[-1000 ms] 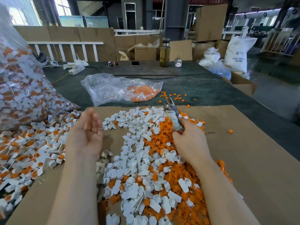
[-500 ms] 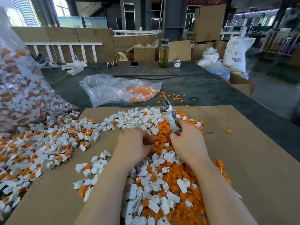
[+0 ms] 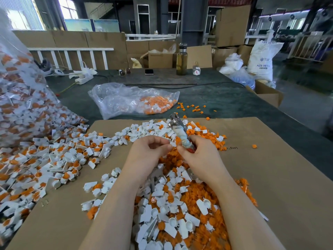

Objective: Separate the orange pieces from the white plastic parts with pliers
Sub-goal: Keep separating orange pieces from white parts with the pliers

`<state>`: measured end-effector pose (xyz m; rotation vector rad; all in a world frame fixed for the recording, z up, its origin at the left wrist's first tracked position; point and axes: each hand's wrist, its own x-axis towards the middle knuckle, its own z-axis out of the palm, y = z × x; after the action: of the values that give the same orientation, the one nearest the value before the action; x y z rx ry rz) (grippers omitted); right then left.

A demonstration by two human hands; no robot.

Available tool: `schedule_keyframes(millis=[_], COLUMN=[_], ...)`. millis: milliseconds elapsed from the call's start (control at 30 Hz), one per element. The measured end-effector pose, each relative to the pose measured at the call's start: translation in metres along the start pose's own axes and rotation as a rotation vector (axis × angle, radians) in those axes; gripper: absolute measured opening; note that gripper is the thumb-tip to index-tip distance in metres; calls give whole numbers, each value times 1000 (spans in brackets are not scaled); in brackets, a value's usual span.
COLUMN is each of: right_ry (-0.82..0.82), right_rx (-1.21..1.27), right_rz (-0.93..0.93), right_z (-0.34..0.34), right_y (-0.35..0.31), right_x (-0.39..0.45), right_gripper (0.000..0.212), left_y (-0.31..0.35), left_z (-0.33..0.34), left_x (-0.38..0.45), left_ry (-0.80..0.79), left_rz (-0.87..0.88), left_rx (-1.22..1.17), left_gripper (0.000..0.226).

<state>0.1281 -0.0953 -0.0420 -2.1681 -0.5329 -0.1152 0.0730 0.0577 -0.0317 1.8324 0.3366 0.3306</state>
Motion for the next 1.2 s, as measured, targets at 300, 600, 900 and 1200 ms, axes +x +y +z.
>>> schedule_keyframes(millis=[300, 600, 900, 1200], right_ry=[-2, 58, 92, 118], right_rx=[158, 72, 49, 46], right_rz=[-48, -41, 28, 26], right_z=[2, 5, 6, 5], right_y=[-2, -2, 0, 1], right_x=[-1, 0, 0, 1], right_gripper=[6, 6, 6, 15], left_y=[5, -1, -8, -9], left_z=[-5, -19, -8, -2], left_x=[-2, 2, 3, 2], left_ry=[-44, 8, 18, -11], left_rz=[-51, 0, -68, 17], left_rx=[-293, 59, 962, 862], left_gripper=[12, 10, 39, 15])
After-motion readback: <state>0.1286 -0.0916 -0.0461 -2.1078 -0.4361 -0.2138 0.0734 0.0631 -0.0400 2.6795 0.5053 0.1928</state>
